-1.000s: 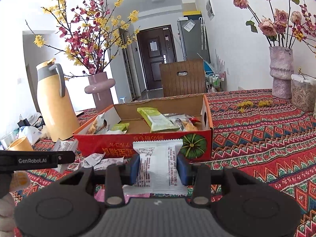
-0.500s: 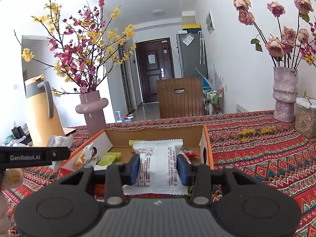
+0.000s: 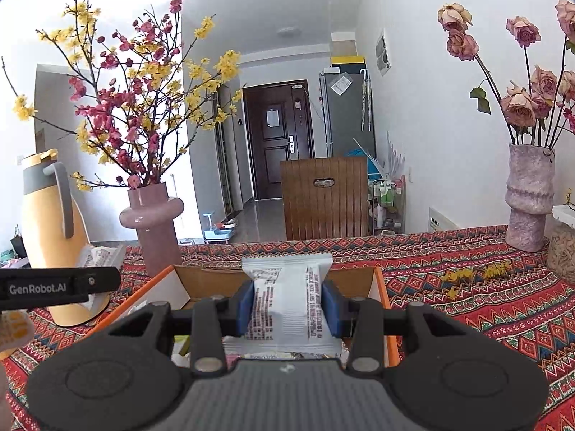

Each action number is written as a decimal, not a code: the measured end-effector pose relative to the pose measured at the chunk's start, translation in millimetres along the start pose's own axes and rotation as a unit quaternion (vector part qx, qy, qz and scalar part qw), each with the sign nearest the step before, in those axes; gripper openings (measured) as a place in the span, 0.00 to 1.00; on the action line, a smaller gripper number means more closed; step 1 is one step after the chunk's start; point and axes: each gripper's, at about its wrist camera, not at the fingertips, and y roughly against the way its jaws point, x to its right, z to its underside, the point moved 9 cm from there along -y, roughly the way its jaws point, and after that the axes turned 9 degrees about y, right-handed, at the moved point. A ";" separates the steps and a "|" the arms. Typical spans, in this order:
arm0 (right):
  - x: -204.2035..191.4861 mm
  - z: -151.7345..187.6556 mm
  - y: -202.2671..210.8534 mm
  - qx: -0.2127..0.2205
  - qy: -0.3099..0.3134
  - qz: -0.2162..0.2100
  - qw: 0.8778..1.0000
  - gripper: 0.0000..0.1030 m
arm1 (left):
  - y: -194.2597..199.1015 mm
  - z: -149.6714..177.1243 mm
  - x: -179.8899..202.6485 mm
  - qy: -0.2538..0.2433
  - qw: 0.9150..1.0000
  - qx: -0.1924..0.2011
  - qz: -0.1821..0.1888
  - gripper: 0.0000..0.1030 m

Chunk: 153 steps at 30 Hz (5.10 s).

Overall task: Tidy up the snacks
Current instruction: 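Lift both white packets and carry them over the box, then lower both white packets into the box and open both grippers, then withdraw both tools from the box toward the pink packet on the table, then grasp the pink packet with the right gripper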

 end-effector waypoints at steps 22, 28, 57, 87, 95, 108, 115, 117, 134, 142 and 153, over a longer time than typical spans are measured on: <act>5.7 33.4 -34.1 -0.040 -0.009 0.010 0.999 0.38 | -43.4 26.7 -18.1 0.001 1.000 -0.001 -0.018 0.62; 4.4 35.7 -34.6 -0.043 -0.012 0.009 0.999 0.41 | -43.7 26.2 -18.3 0.003 1.000 0.003 -0.014 0.70; 10.5 30.3 -23.8 -0.016 -0.031 0.014 0.999 1.00 | -36.3 22.0 -27.7 0.034 0.999 0.022 -0.025 1.00; -29.5 23.0 59.3 0.006 0.000 -0.012 1.000 1.00 | 58.7 20.4 -49.8 0.036 0.999 0.020 -0.005 1.00; -37.4 47.8 75.5 -0.022 0.006 -0.014 1.000 1.00 | 65.1 48.4 -79.7 0.009 1.000 -0.003 -0.028 1.00; -35.3 101.7 68.5 -0.093 -0.008 -0.008 0.996 1.00 | 51.0 102.2 -123.9 0.019 0.997 -0.051 -0.052 1.00; -32.3 120.7 55.6 -0.121 -0.019 -0.003 0.993 1.00 | 49.8 104.5 -131.7 0.042 0.997 -0.042 -0.049 1.00; -32.2 122.4 53.0 -0.124 -0.021 -0.004 0.992 1.00 | 49.6 104.2 -132.8 0.045 0.997 -0.042 -0.049 1.00; -46.2 130.2 60.8 -0.150 0.000 -0.019 0.988 1.00 | 49.7 106.6 -127.5 0.038 0.997 -0.045 -0.042 1.00; -73.7 129.8 66.0 -0.163 0.011 -0.053 0.985 1.00 | 49.8 106.6 -128.5 0.043 0.997 -0.046 -0.037 1.00; -98.1 145.4 61.2 -0.209 0.029 -0.055 0.976 1.00 | 51.9 107.1 -126.7 0.046 0.998 -0.047 -0.024 1.00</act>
